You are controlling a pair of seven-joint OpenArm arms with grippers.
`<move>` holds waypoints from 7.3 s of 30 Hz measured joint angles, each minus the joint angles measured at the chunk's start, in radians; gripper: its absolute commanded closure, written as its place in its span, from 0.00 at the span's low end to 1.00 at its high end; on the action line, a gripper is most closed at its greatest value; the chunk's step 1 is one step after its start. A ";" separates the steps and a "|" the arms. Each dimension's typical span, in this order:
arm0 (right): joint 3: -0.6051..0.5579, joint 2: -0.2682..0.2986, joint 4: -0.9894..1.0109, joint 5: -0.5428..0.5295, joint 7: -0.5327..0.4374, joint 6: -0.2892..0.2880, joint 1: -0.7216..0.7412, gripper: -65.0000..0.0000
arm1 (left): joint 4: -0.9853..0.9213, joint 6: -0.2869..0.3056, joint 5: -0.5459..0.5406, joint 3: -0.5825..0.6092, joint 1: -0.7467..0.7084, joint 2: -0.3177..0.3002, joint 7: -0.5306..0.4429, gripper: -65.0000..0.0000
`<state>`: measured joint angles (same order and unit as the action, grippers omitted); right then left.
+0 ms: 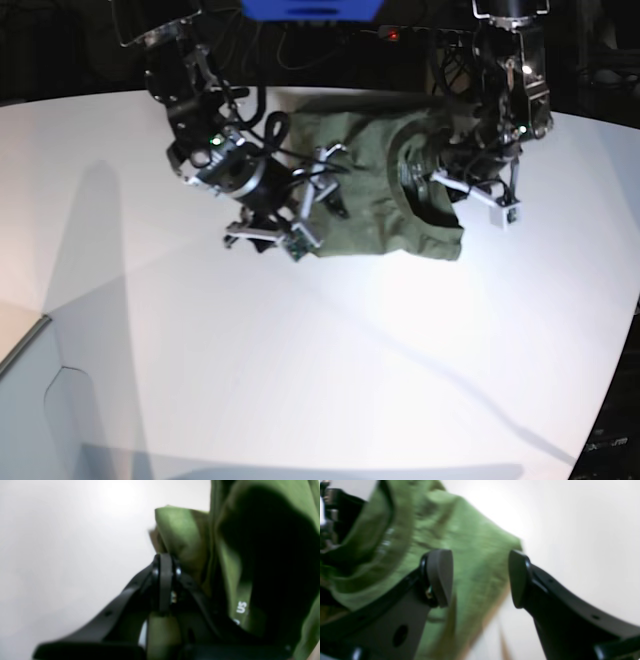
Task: Layout the t-shirt on the table in an organized manner, then fold the t-shirt properly
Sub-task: 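Grasp the folded bundle edges with both grippers, then drag the folded bundle with both grippers to square it on the table, then press and smooth the folded shirt with the left gripper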
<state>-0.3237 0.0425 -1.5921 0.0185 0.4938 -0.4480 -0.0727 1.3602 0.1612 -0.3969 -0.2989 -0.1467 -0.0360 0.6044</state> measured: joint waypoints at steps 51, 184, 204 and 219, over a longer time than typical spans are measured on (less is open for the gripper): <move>0.051 -0.034 0.001 0.001 0.002 0.000 0.000 0.46 | 0.206 -0.004 -0.005 0.007 -0.015 0.055 0.005 1.00; 0.224 0.006 -0.028 -0.003 -0.143 0.000 -0.017 1.00 | -0.096 0.004 -0.044 0.100 0.063 0.044 -0.028 0.98; 0.661 -0.021 -0.027 -0.001 -0.150 0.000 -0.023 1.00 | -0.344 0.021 0.443 1.060 0.548 -0.078 -0.009 1.00; 0.754 -0.023 -0.029 0.000 -0.143 0.000 -0.090 1.00 | -0.626 0.195 0.597 1.260 0.686 0.111 -0.293 1.00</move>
<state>0.4301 0.0193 -1.6211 0.0189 0.3511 -0.4480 -0.1627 0.7341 0.3557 0.2005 0.9615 0.5388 0.0753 0.3115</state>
